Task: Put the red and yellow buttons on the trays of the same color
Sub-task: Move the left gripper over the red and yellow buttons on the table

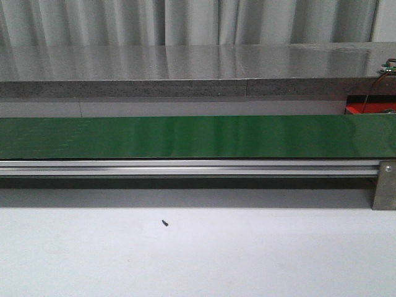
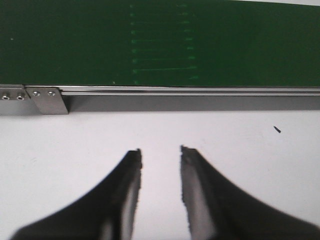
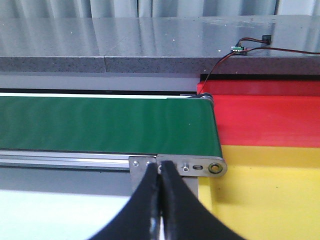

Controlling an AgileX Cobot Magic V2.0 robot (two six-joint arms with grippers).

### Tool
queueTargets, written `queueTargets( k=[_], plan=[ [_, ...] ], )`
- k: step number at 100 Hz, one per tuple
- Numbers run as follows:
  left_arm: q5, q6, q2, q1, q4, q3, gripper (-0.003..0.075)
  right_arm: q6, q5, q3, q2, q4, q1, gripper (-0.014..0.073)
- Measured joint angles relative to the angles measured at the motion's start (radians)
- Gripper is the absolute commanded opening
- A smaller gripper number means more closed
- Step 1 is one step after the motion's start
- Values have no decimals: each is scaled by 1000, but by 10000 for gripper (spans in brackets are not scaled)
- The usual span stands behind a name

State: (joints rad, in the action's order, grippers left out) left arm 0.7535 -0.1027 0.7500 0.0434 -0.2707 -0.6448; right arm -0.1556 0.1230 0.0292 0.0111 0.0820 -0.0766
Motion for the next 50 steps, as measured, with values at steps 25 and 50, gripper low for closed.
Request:
queueTargets(
  k=[25, 50],
  plan=[
    [-2, 9, 0, 0, 10, 0, 653, 0, 0, 0, 0, 0, 0, -67],
    [48, 342, 24, 0, 358, -21, 648, 0, 0, 0, 0, 0, 0, -67]
  ],
)
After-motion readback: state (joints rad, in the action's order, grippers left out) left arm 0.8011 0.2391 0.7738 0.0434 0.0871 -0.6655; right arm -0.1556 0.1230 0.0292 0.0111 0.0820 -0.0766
